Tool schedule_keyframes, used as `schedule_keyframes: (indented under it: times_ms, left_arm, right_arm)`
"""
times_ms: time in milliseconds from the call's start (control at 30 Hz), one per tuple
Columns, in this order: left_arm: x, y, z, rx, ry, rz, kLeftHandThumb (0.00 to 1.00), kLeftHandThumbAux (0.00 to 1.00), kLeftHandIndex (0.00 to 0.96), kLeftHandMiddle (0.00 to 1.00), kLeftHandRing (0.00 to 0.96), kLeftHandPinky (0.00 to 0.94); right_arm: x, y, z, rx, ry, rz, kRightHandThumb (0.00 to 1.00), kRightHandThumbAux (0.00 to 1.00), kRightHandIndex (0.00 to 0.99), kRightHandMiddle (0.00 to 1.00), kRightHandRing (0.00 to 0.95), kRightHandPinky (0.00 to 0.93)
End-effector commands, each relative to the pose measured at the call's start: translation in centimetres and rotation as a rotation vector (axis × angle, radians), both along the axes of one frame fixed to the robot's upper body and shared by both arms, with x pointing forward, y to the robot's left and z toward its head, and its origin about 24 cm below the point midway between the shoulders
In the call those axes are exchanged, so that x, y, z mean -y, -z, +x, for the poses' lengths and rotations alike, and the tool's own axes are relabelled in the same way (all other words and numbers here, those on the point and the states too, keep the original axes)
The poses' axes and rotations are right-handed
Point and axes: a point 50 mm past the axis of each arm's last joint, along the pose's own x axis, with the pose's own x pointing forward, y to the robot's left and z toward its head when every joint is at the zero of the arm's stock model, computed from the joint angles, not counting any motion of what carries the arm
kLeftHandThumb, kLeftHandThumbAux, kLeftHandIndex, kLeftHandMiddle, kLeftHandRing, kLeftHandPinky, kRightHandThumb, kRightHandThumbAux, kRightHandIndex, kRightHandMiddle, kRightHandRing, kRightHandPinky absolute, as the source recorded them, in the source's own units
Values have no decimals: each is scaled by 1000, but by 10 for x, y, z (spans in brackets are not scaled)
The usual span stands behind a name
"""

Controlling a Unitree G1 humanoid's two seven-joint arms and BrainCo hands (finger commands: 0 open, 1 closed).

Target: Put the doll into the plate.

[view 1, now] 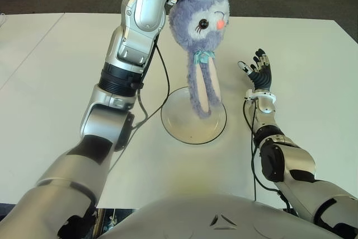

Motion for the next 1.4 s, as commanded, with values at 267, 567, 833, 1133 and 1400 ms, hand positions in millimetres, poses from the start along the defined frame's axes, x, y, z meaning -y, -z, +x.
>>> schedule_keyframes:
  times_ms: [267, 567, 833, 1133, 1400]
  left_arm:
    - [9, -12, -6, 50, 6, 21, 754, 691, 443, 815, 841, 847]
    - [9, -12, -6, 50, 6, 21, 754, 691, 443, 815, 841, 847]
    - [9, -12, -6, 50, 6, 21, 754, 691, 443, 815, 841, 847]
    - [-12, 98, -65, -674, 378, -25, 738, 695, 443, 849, 858, 854]
    - [-3, 111, -82, -790, 504, -21, 736, 696, 442, 869, 864, 855]
  right_arm:
    - [-7, 106, -95, -456, 36, 86, 66, 753, 74, 0, 0, 0]
    - [-7, 106, -95, -456, 36, 86, 66, 753, 74, 0, 0, 0]
    - [-7, 106, -95, -456, 36, 86, 66, 753, 74, 0, 0, 0]
    - [-5, 108, -97, -471, 25, 72, 54, 800, 68, 0, 0, 0]
    - [-3, 106, -95, -468, 16, 47, 52, 804, 51, 0, 0, 0]
